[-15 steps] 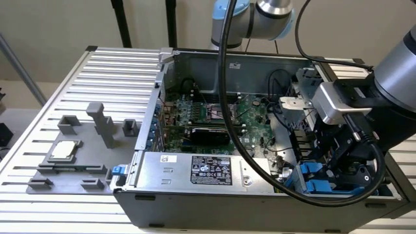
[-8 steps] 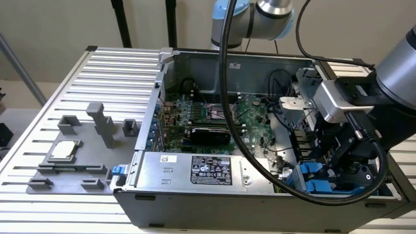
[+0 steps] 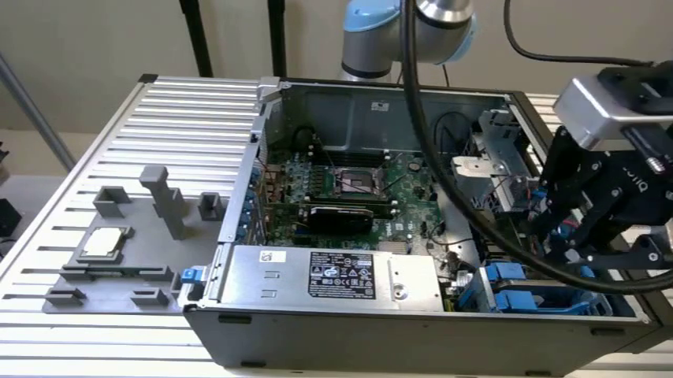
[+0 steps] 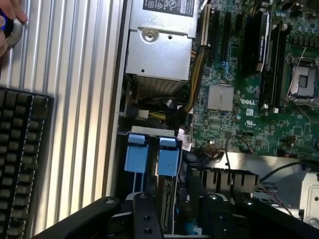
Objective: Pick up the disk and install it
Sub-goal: 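Insert the first disk wire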
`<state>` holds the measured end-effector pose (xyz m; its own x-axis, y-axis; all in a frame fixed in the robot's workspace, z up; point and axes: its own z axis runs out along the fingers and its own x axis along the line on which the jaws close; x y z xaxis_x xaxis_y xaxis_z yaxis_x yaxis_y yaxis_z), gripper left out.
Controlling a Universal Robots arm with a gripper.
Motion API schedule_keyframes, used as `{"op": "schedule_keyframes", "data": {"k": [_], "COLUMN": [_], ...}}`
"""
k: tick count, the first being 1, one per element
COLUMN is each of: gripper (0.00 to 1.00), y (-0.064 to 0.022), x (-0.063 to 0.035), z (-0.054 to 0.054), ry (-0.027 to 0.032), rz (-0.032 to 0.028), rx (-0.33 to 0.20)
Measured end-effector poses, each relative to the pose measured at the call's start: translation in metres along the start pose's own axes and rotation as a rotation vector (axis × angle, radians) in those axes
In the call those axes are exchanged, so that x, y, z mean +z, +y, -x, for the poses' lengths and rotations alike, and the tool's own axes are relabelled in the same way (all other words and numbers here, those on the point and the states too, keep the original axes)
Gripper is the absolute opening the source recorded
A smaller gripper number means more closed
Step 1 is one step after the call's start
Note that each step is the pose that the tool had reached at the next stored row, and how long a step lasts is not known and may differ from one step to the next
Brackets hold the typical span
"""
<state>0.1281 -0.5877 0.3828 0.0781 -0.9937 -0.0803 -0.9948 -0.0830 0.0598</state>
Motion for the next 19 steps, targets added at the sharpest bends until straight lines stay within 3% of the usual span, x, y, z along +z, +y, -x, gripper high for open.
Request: {"op": "schedule_keyframes", "data": {"k": [3,9,14,15,19], "gripper": [1.00,1.00,1.00,0.00,0.00], "y": [-0.0132,-0.0401,-0.0475,-0.0477,-0.0489], "x": [-0.0075,-0.0061,0.0027,0.0046,0.0123], "z": [0.000,-0.003,-0.001,0.000,0.007], "ry": [0.0001,0.0001,0.0051,0.0052,0.0059], "rz": [0.0010,0.0026,0.0031,0.0031,0.0033], "rx": [0.000,0.000,-0.001,-0.001,-0.002]}}
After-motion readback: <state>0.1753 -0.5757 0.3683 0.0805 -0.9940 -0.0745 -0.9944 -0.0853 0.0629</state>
